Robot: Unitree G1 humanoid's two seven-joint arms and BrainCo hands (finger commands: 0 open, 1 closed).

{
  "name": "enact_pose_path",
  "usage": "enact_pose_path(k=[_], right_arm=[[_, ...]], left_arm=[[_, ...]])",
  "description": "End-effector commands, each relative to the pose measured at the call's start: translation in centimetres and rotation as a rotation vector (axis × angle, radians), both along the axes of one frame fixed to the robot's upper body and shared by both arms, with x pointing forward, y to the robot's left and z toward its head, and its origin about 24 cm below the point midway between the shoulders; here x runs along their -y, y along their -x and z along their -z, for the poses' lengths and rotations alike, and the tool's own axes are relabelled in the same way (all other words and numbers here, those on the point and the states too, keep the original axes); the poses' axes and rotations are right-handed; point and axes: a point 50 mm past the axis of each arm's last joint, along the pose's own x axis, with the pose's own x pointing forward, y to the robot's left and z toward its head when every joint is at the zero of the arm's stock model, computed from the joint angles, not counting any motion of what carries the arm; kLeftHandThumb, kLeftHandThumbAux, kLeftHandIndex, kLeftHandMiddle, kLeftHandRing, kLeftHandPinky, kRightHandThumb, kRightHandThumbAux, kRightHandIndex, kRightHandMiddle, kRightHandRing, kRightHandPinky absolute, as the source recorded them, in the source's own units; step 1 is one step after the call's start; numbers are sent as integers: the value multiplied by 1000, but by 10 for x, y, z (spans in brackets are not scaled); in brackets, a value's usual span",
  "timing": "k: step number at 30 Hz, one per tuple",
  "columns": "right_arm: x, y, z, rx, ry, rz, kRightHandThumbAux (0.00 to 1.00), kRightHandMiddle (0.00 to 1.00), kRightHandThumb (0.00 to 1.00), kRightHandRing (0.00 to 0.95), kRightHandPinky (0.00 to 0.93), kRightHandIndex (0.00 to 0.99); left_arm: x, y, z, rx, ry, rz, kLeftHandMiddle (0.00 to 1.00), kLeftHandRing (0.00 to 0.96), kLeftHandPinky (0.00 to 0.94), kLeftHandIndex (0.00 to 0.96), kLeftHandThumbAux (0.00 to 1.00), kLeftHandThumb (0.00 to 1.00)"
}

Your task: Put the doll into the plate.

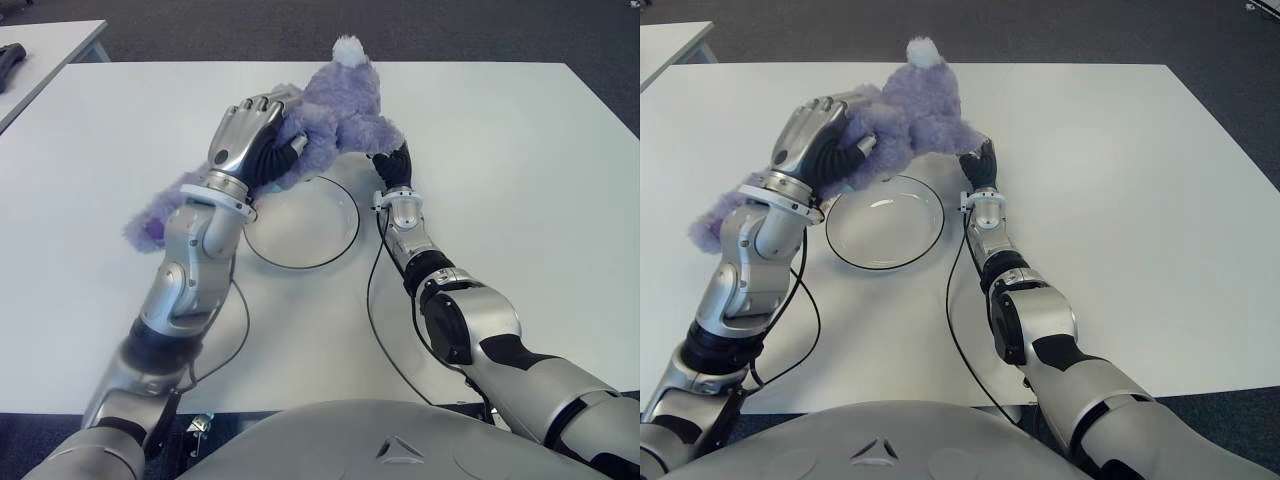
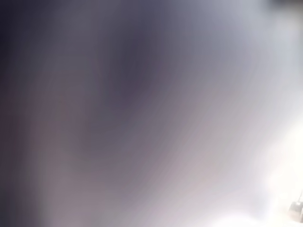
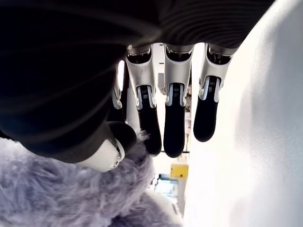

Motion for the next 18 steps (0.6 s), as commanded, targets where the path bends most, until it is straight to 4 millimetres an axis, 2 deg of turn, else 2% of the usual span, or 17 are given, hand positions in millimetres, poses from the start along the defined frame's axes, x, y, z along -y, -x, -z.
enact_pose_path(k=[1,18], right_arm=[[14,66,98,-402,24,37,736,377,695,362,334,416],[15,66,99,-408,30,35,738,371,692,360,335,414]], left_arm=[[5,5,20,-96,68,5,835,836,833,443,694,745],[5,12,52,-120,173,-48,848,849,834,442,695,746]])
